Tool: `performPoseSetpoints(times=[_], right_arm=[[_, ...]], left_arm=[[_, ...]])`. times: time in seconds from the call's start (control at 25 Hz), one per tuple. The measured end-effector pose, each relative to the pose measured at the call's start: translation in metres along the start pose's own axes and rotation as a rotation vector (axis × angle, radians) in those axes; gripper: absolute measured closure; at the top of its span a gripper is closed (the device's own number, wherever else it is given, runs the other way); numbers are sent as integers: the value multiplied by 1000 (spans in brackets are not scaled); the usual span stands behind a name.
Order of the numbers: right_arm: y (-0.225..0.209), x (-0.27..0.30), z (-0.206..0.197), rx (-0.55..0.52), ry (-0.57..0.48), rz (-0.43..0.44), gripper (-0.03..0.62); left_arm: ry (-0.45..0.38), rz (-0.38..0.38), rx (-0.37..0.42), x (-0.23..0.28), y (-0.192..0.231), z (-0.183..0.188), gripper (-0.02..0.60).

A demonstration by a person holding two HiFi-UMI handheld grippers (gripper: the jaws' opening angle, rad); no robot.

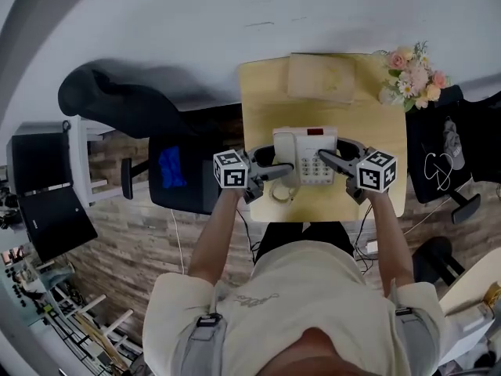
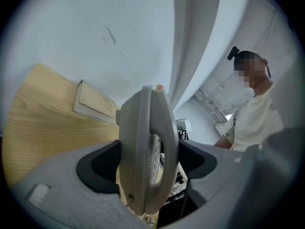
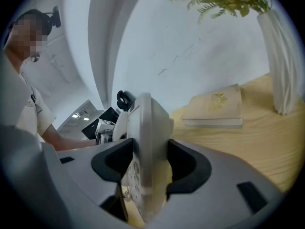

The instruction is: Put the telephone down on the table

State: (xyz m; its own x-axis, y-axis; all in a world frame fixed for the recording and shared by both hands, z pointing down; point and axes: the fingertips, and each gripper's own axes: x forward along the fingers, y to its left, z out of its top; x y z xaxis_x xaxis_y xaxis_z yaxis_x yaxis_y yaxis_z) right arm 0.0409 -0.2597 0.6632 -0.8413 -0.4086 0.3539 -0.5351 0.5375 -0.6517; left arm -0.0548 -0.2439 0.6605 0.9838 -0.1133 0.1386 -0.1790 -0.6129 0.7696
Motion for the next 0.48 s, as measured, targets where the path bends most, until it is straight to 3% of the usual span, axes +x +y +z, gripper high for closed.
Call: performPoseSetpoints(times=[0.48], right_arm=[[-69, 11, -19, 132, 67, -33, 365]], left_arm=[[62, 1, -126, 38, 58, -11, 198]])
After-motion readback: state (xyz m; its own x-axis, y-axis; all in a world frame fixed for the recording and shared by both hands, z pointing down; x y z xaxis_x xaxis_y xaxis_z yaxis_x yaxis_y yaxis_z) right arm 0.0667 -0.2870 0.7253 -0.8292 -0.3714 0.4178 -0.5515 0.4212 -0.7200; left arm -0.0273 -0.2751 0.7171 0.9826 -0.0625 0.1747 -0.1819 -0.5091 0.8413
